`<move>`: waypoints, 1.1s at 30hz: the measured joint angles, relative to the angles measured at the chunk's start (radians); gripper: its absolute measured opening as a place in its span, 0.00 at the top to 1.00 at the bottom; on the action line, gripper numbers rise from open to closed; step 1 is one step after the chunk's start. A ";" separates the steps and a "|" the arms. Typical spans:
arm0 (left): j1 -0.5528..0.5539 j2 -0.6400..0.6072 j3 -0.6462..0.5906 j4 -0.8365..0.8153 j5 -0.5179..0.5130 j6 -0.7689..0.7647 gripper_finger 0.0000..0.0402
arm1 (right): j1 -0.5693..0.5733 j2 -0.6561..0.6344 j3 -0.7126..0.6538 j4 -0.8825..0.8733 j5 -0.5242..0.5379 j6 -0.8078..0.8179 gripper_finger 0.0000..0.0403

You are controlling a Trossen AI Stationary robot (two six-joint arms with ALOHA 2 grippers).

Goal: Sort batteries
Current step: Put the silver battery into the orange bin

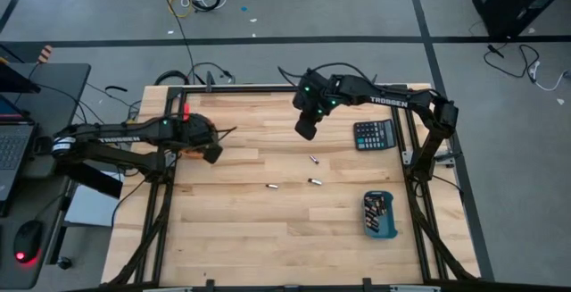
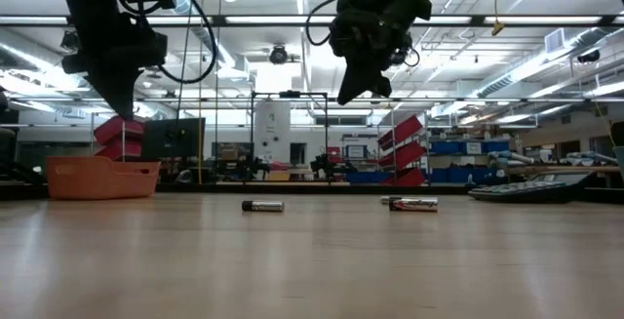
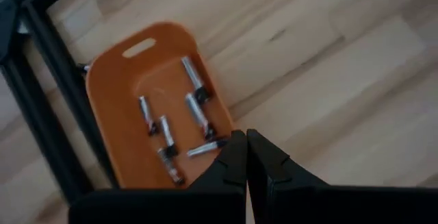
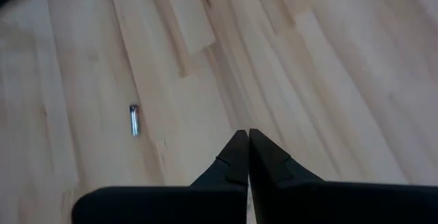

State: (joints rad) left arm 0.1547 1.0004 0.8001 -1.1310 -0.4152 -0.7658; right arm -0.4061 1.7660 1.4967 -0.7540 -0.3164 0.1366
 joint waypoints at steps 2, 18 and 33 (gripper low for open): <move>-0.001 0.000 -0.002 -0.034 0.003 -0.001 1.00 | 0.000 0.000 0.000 0.035 0.000 -0.007 1.00; 0.004 0.001 -0.177 0.010 0.092 -0.119 1.00 | -0.001 0.000 0.000 0.341 0.018 0.021 1.00; 0.000 0.001 -0.181 0.014 0.139 -0.127 1.00 | -0.001 0.000 0.000 0.350 0.016 0.022 1.00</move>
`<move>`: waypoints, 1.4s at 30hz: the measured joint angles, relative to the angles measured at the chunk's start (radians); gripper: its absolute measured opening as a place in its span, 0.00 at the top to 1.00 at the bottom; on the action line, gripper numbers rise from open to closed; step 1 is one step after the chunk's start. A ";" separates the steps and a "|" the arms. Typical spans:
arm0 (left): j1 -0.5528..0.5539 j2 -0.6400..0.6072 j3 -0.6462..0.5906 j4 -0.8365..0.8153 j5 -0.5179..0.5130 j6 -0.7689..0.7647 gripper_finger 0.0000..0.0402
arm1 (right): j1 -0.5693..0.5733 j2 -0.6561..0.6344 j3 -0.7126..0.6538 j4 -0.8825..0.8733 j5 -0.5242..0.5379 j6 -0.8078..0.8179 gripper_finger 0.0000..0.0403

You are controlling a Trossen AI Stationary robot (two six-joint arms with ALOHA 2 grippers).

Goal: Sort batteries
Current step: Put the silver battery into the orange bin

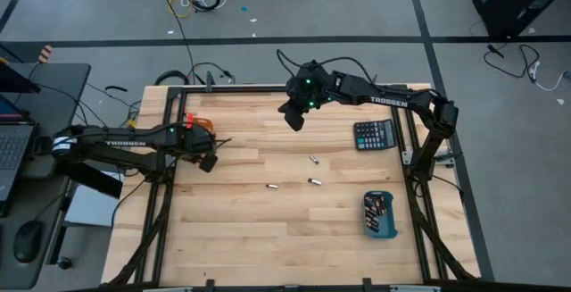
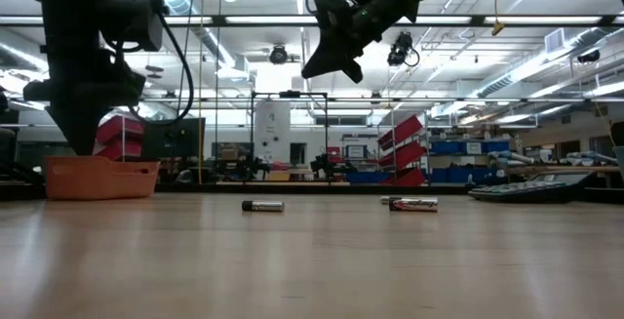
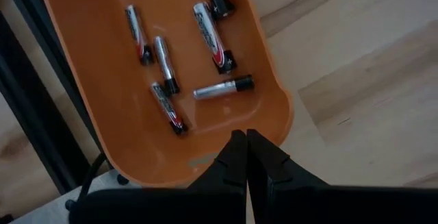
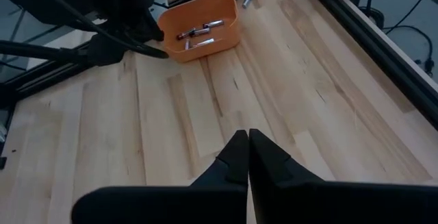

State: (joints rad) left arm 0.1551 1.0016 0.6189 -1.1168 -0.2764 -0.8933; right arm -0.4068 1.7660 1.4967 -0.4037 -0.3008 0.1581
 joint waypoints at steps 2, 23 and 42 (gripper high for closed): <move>0.000 0.000 0.000 0.001 -0.026 0.002 1.00 | 0.000 0.000 0.000 0.006 0.000 0.000 1.00; 0.000 0.000 -0.028 -0.026 0.107 -0.001 1.00 | 0.000 0.000 0.000 0.006 -0.001 -0.002 1.00; -0.135 -0.002 0.145 0.021 -0.155 0.052 1.00 | -0.035 0.000 0.083 0.075 0.051 0.024 0.99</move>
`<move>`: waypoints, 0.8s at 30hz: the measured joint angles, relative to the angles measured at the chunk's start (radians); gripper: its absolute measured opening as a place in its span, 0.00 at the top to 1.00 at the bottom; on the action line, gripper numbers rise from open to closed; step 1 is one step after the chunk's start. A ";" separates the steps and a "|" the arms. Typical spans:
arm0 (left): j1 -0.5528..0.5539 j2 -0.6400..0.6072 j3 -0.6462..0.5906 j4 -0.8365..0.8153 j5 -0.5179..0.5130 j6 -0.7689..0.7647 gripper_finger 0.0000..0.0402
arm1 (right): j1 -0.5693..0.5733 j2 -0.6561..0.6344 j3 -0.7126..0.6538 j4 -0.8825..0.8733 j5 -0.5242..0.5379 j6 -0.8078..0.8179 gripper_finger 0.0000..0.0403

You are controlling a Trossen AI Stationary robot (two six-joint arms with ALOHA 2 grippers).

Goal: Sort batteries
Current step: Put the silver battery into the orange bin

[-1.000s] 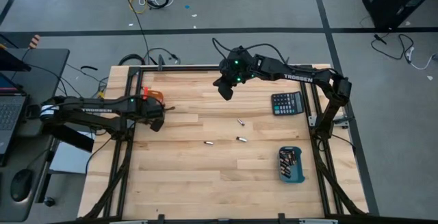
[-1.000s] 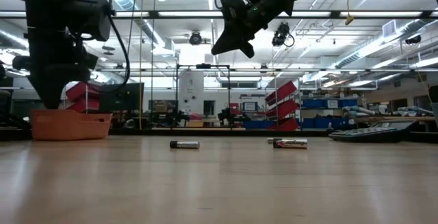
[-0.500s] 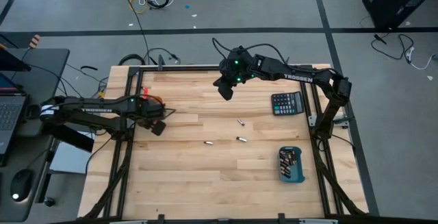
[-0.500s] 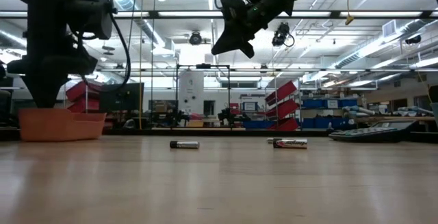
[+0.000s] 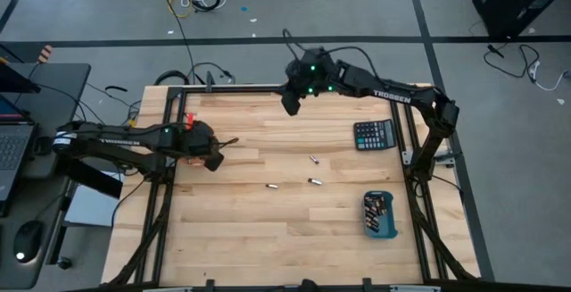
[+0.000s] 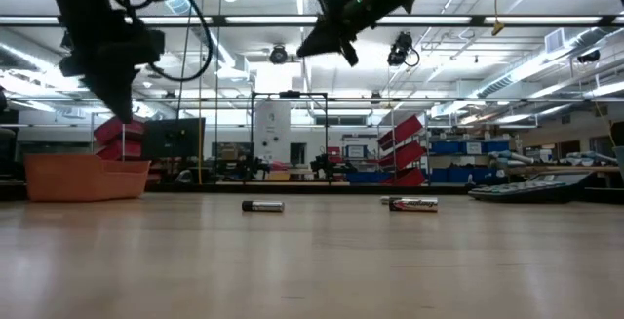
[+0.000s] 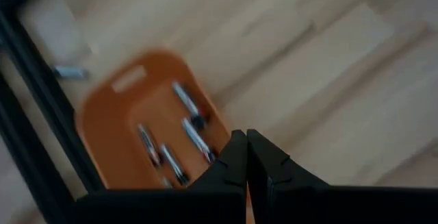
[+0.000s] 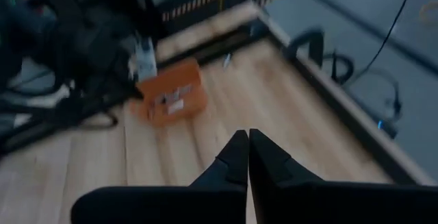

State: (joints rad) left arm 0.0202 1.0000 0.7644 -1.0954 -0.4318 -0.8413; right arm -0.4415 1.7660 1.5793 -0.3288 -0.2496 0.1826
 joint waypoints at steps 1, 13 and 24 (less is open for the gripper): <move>-0.016 0.000 0.008 -0.001 -0.034 -0.001 1.00 | -0.002 0.000 0.021 0.000 0.011 -0.004 0.99; -0.107 -0.092 0.060 -0.044 -0.358 0.004 1.00 | 0.001 0.246 0.391 -0.044 0.102 -0.070 1.00; -0.092 -0.226 0.083 -0.146 -0.565 -0.001 1.00 | -0.025 0.574 0.771 -0.112 0.008 -0.037 1.00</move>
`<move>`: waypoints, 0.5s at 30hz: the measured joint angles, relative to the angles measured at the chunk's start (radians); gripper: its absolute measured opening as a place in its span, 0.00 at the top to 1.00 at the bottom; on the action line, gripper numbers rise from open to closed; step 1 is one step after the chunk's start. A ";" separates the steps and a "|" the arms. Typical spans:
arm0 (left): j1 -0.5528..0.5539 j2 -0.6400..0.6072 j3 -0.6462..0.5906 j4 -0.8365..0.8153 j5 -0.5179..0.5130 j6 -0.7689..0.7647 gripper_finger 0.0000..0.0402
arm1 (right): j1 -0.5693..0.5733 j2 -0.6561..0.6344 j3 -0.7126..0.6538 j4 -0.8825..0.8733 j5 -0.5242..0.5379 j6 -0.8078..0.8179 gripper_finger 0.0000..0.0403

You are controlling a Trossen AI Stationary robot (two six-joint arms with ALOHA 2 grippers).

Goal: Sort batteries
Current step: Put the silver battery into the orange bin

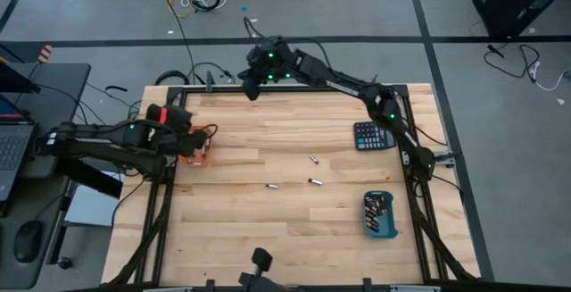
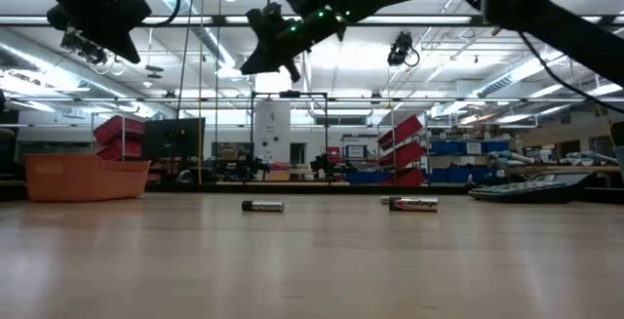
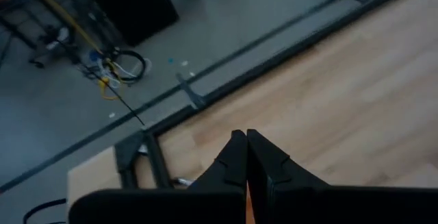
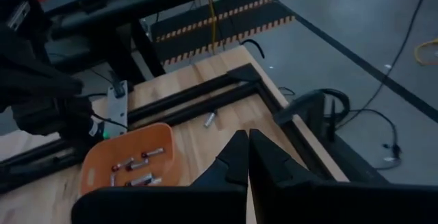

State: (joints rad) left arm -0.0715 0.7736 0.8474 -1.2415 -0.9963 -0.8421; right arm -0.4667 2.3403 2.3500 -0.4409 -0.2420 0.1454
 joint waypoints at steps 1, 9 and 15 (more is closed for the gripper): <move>0.013 -0.010 0.000 0.000 -0.013 0.000 1.00 | 0.000 0.015 0.008 0.020 -0.003 0.007 1.00; 0.175 -0.015 0.000 -0.132 0.107 -0.045 1.00 | -0.014 0.032 -0.019 0.013 -0.022 0.038 1.00; 0.291 -0.008 -0.025 -0.306 0.232 -0.258 1.00 | -0.025 0.030 -0.019 -0.035 -0.022 0.039 1.00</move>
State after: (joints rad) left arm 0.2194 0.7654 0.8224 -1.5477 -0.7647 -1.1000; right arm -0.4915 2.3698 2.3310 -0.4754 -0.2642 0.1841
